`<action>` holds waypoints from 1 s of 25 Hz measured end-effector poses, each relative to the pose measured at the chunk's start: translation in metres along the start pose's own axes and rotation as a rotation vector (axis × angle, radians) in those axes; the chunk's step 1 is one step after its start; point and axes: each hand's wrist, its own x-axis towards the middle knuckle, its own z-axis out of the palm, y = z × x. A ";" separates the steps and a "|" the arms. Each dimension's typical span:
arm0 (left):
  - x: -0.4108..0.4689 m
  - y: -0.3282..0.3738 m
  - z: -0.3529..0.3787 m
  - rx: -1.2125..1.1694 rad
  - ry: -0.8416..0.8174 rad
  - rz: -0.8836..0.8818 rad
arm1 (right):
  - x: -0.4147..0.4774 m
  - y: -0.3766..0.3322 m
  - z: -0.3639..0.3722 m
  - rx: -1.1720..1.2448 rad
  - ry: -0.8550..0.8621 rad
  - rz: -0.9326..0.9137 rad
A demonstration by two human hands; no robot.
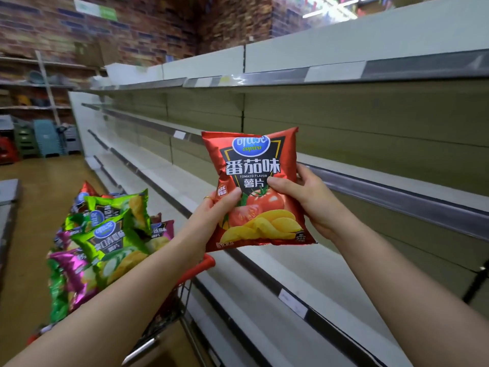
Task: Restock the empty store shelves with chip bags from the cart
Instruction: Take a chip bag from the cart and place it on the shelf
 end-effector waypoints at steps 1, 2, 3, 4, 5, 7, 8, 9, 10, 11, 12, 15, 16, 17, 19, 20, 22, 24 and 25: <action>0.000 0.003 0.004 -0.029 -0.032 -0.024 | -0.007 -0.005 -0.001 -0.005 0.033 0.006; 0.000 0.006 0.008 -0.051 -0.054 -0.043 | -0.014 -0.009 -0.002 -0.010 0.059 0.011; 0.000 0.009 0.012 -0.071 -0.068 -0.054 | -0.023 -0.013 -0.004 -0.015 0.086 0.012; -0.001 0.012 0.018 -0.092 -0.092 -0.067 | -0.033 -0.015 -0.007 -0.022 0.125 0.014; -0.001 0.014 0.025 -0.111 -0.129 -0.078 | -0.044 -0.018 -0.009 -0.028 0.179 0.020; -0.001 0.012 0.047 -0.127 -0.230 -0.100 | -0.070 -0.026 -0.019 -0.063 0.319 0.041; -0.002 0.011 0.061 -0.135 -0.268 -0.111 | -0.084 -0.030 -0.026 -0.090 0.383 0.059; -0.003 0.010 0.075 -0.147 -0.308 -0.122 | -0.099 -0.036 -0.034 -0.113 0.446 0.084; -0.005 0.010 0.090 -0.165 -0.356 -0.138 | -0.114 -0.042 -0.041 -0.135 0.502 0.106; -0.008 0.009 0.108 -0.181 -0.417 -0.162 | -0.132 -0.049 -0.050 -0.160 0.564 0.115; -0.013 0.010 0.125 -0.196 -0.476 -0.186 | -0.148 -0.056 -0.058 -0.185 0.617 0.117; -0.024 0.010 0.177 -0.224 -0.626 -0.228 | -0.196 -0.081 -0.079 -0.261 0.755 0.140; -0.029 0.012 0.195 -0.225 -0.681 -0.247 | -0.213 -0.090 -0.086 -0.274 0.796 0.144; -0.032 0.013 0.212 -0.216 -0.729 -0.263 | -0.226 -0.098 -0.093 -0.280 0.826 0.150; -0.041 0.018 0.246 -0.183 -0.803 -0.290 | -0.252 -0.115 -0.108 -0.310 0.878 0.162; -0.045 0.022 0.262 -0.170 -0.839 -0.303 | -0.264 -0.123 -0.116 -0.336 0.916 0.168; -0.053 0.026 0.299 -0.147 -0.911 -0.316 | -0.290 -0.141 -0.135 -0.390 1.001 0.181; -0.062 0.028 0.335 -0.120 -0.970 -0.311 | -0.316 -0.155 -0.156 -0.404 1.058 0.200; -0.067 0.028 0.353 -0.106 -0.991 -0.304 | -0.329 -0.161 -0.166 -0.394 1.078 0.207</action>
